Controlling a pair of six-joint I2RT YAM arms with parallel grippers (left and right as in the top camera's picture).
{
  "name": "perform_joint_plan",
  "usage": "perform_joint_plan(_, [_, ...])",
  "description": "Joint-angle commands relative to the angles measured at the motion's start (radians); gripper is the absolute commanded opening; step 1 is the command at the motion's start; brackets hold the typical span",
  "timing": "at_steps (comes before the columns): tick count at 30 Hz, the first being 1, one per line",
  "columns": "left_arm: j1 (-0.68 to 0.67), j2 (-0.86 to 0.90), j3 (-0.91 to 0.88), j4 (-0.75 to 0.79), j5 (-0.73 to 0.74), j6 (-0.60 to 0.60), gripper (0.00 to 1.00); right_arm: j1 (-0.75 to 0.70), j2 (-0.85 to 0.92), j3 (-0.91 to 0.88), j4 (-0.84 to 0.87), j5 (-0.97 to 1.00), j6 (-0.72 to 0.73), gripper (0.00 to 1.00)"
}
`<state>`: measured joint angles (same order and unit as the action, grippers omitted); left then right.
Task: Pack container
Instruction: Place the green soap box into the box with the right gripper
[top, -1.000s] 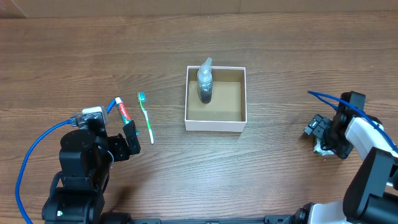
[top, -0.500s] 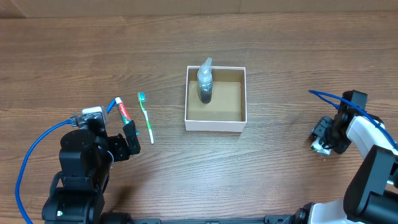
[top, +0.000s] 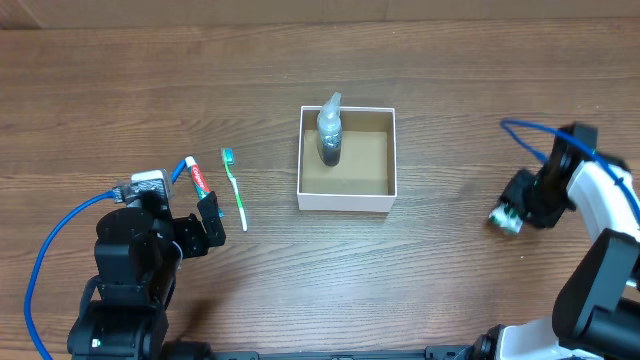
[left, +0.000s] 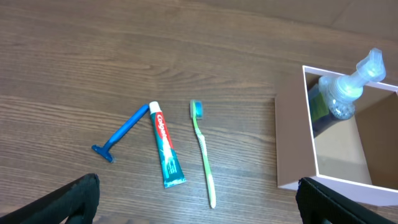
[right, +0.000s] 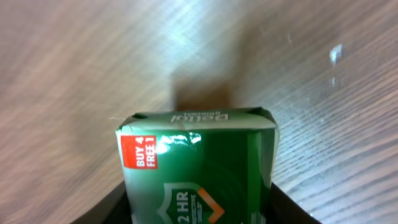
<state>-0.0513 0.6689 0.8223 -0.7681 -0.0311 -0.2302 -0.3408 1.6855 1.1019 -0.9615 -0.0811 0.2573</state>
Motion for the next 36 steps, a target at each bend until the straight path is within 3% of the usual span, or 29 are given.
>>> perform_joint_plan(1, [0.006, -0.001, 0.022, 0.011, -0.005, 0.005, 1.00, 0.087, -0.110, 0.224, -0.101, -0.029, -0.023, 0.04])
perform_joint_plan(5, [0.006, -0.001, 0.022, 0.011, -0.005, 0.005, 1.00, 0.263, -0.170, 0.387, -0.172, -0.027, -0.023, 0.04])
perform_joint_plan(9, [0.006, -0.001, 0.022, 0.010, -0.005, 0.006, 1.00, 0.513, -0.173, 0.411, -0.073, -0.026, -0.022, 0.04])
perform_joint_plan(13, [0.006, -0.001, 0.022, 0.010, -0.005, 0.005, 1.00, 0.675, -0.109, 0.402, 0.015, -0.025, -0.022, 0.04])
perform_joint_plan(20, [0.006, -0.001, 0.022, 0.009, -0.005, 0.005, 1.00, 0.745, 0.092, 0.402, 0.030, -0.027, -0.023, 0.04])
perform_joint_plan(24, [0.006, -0.001, 0.022, 0.008, -0.005, 0.006, 1.00, 0.745, 0.150, 0.403, 0.036, -0.055, -0.024, 0.19])
perform_joint_plan(28, [0.006, -0.001, 0.022, 0.009, -0.005, 0.006, 1.00, 0.745, 0.145, 0.430, 0.001, -0.055, -0.027, 0.50])
perform_joint_plan(32, [0.006, -0.001, 0.022, 0.009, -0.005, 0.006, 1.00, 0.745, 0.122, 0.513, -0.068, -0.055, -0.050, 0.53])
perform_joint_plan(33, [0.006, -0.001, 0.022, 0.009, -0.005, 0.005, 1.00, 0.745, 0.110, 0.537, -0.075, -0.055, -0.051, 1.00])
perform_joint_plan(36, [0.006, -0.001, 0.022, 0.009, -0.005, 0.005, 1.00, 0.744, 0.074, 0.579, -0.092, -0.055, -0.055, 1.00])
